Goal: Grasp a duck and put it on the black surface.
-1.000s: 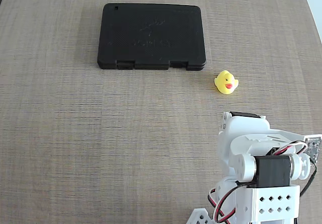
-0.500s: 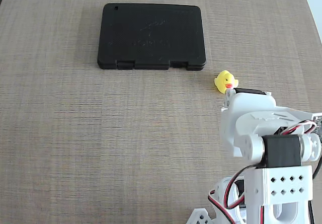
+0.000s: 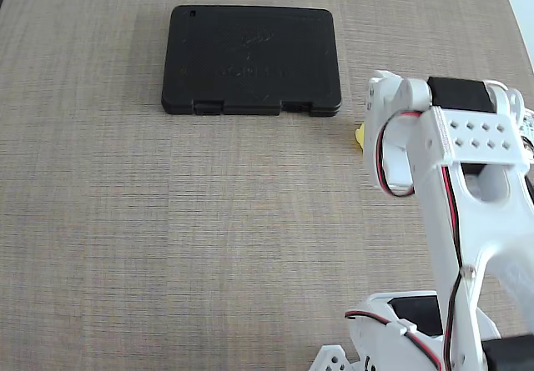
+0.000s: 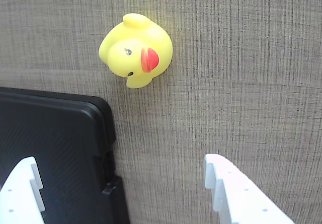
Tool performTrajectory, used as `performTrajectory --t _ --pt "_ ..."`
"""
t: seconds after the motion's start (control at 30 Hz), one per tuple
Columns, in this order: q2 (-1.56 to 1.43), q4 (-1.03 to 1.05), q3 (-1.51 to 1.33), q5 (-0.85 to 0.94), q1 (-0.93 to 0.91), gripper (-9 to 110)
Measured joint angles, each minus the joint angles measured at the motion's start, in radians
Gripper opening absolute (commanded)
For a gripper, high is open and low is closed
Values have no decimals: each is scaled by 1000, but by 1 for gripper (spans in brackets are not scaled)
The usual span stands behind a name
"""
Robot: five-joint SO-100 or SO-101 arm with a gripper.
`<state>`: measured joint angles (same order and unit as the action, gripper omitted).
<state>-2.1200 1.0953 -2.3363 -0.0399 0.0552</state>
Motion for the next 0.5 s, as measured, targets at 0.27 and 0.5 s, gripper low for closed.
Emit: performTrajectory --t 0.27,0.5 --pt "387 0 170 2 -5 29" --pt "568 -3 268 0 -5 29"
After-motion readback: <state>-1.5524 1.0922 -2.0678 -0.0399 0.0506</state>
